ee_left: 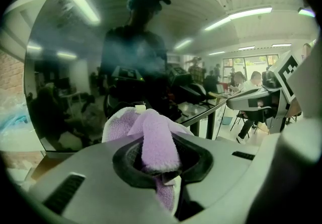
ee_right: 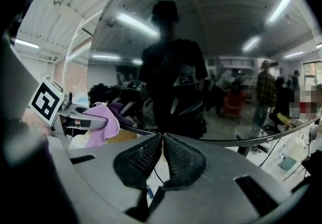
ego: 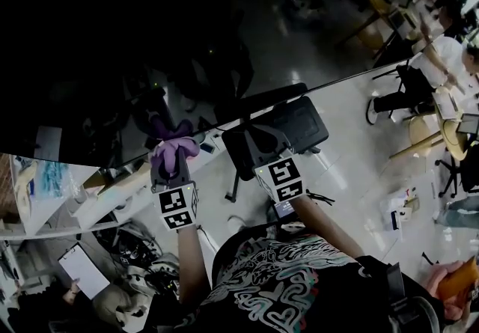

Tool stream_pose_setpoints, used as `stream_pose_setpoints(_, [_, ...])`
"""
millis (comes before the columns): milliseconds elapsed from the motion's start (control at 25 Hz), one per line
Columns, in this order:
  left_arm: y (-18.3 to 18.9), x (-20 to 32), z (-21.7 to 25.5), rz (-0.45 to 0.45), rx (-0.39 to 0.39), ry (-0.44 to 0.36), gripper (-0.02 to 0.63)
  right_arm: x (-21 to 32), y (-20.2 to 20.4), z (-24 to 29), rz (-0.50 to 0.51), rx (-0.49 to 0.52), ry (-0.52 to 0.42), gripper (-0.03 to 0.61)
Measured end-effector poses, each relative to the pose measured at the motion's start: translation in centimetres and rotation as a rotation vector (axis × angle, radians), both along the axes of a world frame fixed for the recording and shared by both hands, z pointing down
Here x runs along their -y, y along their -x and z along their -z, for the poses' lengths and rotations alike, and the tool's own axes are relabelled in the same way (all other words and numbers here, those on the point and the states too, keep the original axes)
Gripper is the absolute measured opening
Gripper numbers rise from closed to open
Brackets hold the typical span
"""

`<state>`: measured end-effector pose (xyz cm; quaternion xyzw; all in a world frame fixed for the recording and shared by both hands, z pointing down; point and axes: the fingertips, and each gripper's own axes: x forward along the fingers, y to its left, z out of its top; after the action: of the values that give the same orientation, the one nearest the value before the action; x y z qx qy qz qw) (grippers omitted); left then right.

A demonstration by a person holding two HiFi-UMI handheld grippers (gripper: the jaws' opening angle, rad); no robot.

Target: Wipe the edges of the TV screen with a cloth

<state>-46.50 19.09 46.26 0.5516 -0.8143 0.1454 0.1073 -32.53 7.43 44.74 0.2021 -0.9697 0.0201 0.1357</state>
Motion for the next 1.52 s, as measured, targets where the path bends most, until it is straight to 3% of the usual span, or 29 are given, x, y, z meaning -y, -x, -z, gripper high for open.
stream_pose_setpoints(1520, [-7.3, 7.6, 1.1, -0.114, -0.032, -0.024, 0.066, 5.1, -3.4, 1.2, -0.002, 0.056, 0.016, 0.035])
